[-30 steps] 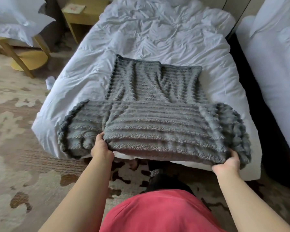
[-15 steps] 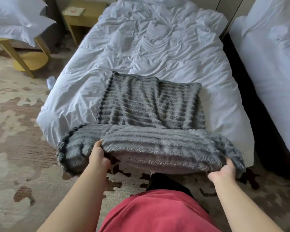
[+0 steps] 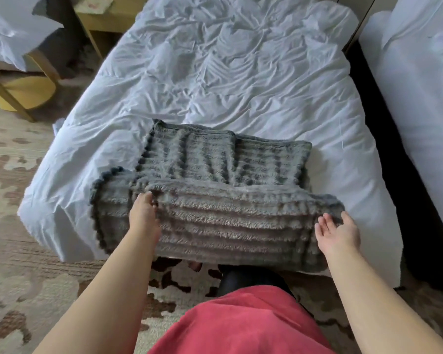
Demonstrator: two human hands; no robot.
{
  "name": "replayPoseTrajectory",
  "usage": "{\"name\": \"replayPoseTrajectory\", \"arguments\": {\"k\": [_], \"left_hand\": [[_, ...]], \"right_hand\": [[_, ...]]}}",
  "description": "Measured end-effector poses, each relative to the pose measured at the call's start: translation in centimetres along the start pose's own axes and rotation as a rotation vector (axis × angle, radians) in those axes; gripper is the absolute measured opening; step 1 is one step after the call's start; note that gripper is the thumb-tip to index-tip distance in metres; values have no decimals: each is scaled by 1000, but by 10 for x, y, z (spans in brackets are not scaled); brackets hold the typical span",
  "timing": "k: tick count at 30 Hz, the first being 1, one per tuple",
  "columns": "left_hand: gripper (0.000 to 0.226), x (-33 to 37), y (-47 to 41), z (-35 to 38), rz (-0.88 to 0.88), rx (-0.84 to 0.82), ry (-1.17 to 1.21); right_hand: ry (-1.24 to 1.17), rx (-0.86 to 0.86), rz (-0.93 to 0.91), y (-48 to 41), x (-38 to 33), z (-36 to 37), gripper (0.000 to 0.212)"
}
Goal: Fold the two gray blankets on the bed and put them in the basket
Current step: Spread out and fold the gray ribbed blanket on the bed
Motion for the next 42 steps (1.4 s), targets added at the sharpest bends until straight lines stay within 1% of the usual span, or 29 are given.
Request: {"name": "replayPoseTrajectory", "arguments": {"k": [3,6,8,11,13,14,15,17,18,19,20,21,22,24,26,28,29,30,31,32,33,34,35,36,37,38,40,41,42], "left_hand": [[41,-12,-22,23,48,28,-442],[58,-16,-30,31,-53,20,-640],[61,-12,-34,34,-72,27,-670],[61,-7,-39,38,-78,23,-757],[66,-1,-42,42,-51,-1,-946],[67,4,-43,44,-16,2,-1104],[67,9,-46,46,53,42,-1293],[62,21,-53,54,308,147,-1636],[63,26,-58,60,442,142,-1744],[70,30,-64,68,532,78,-1823],[80,33,-71,76,567,-27,-1893],[91,35,-80,84,564,-151,-1958],[101,36,-90,92,537,-282,-2035],[113,33,-110,104,481,-540,-2201],[117,19,-126,111,469,-742,-2324],[114,-4,-137,116,461,-855,-2391],[108,-13,-140,120,443,-890,-2418],[98,-19,-140,124,426,-922,-2444],[86,-21,-139,129,412,-967,-2452],[66,-20,-139,135,381,-1015,-2421],[41,-16,-142,140,312,-1051,-2356],[21,-7,-146,148,204,-1058,-2278],[15,4,-153,156,105,-1034,-2194],[15,16,-161,165,34,-989,-2119],[15,27,-171,174,21,-932,-2063],[14,37,-179,183,62,-881,-2027],[14,50,-193,199,278,-766,-2046],[24,52,-199,202,359,-691,-2077],[39,51,-205,202,381,-622,-2113]], "right_hand": [[271,-64,-10,-36,-8,38,47],[520,-18,7,-58,2,60,42],[697,-40,26,-72,12,68,55],[850,-38,20,-81,18,82,69],[976,-44,36,-86,21,89,79],[1094,-42,20,-88,22,92,83],[1263,-30,-24,-90,21,97,84],[1710,30,-205,-88,16,112,82],[1891,36,-349,-85,15,121,82],[2006,-14,-506,-82,15,131,82],[2059,-132,-637,-80,18,142,82],[2074,-295,-688,-80,23,154,84],[2074,-472,-645,-82,30,163,88],[2172,-763,-426,-85,46,175,107],[2332,-901,-239,-95,63,177,126],[2376,-903,-126,-109,80,173,127],[2375,-880,-105,-113,87,174,116],[2364,-860,-108,-116,91,178,93],[2341,-861,-99,-119,92,183,62],[2301,-861,-45,-121,91,189,43],[2241,-843,53,-125,86,193,41],[2171,-811,155,-130,79,198,39],[2144,-773,211,-137,70,203,37],[2143,-730,223,-145,60,209,46],[2130,-697,211,-154,52,213,63],[2093,-679,170,-161,45,219,77],[2048,-644,-1,-177,37,232,93],[2042,-610,-78,-186,36,235,96],[2037,-591,-117,-193,37,236,96]]}}
Point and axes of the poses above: each hand's wrist, its own y-axis away from the middle knuckle, its own z-axis out of the palm, x = y × z, the point moved 3 cm from there along -y, towards the middle knuckle
